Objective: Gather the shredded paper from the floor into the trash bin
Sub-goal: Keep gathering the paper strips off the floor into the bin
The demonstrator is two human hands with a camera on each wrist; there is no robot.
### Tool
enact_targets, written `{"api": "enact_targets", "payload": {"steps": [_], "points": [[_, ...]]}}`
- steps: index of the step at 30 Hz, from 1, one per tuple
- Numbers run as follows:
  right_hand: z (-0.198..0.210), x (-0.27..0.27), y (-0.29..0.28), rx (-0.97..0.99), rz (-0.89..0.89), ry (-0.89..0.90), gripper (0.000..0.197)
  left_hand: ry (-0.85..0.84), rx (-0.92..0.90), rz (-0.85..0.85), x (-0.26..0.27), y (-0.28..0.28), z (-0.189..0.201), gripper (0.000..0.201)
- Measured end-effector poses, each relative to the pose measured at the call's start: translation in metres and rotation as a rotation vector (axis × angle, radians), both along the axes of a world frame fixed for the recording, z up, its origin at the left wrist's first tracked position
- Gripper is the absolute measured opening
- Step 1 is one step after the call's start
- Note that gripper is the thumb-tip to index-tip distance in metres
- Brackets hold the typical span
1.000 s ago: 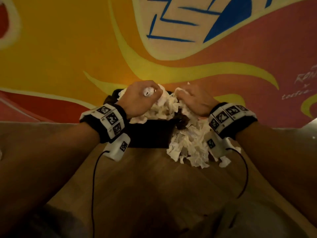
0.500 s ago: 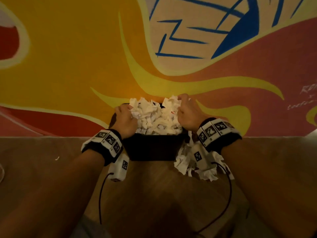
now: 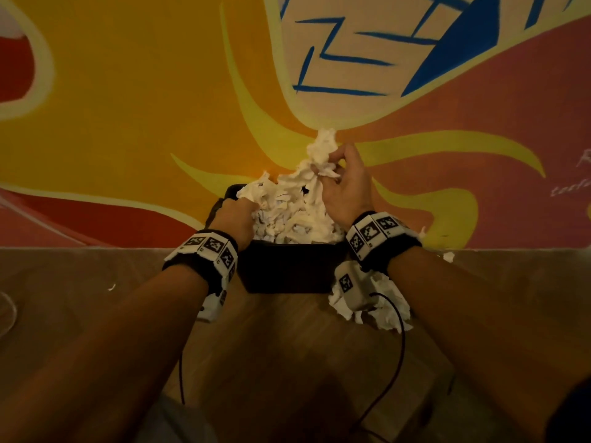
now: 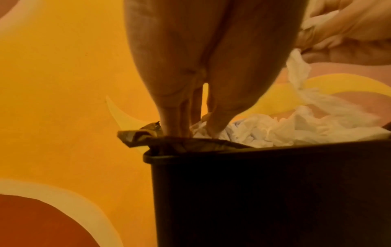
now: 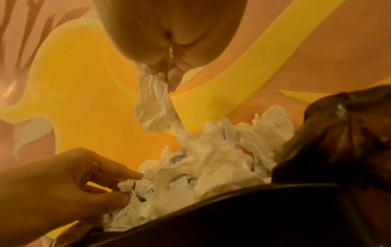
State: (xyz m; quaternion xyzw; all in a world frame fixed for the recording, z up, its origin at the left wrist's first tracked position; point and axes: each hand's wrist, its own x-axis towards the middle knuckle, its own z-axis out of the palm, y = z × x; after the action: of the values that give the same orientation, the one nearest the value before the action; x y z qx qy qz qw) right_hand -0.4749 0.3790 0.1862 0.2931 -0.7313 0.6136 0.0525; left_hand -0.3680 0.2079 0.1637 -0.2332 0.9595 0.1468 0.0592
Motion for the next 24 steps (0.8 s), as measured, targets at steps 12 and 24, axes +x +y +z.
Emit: {"api": "enact_targets", "payload": {"steps": [12, 24], "points": [[-0.022, -0.007, 0.017, 1.078, 0.255, 0.134, 0.055, 0.090, -0.026, -0.010, -0.001, 0.005, 0.005, 0.028], [-0.040, -0.009, 0.007, 0.991, 0.199, -0.011, 0.041, 0.082, 0.024, -0.113, -0.003, 0.015, -0.003, 0.021]]}}
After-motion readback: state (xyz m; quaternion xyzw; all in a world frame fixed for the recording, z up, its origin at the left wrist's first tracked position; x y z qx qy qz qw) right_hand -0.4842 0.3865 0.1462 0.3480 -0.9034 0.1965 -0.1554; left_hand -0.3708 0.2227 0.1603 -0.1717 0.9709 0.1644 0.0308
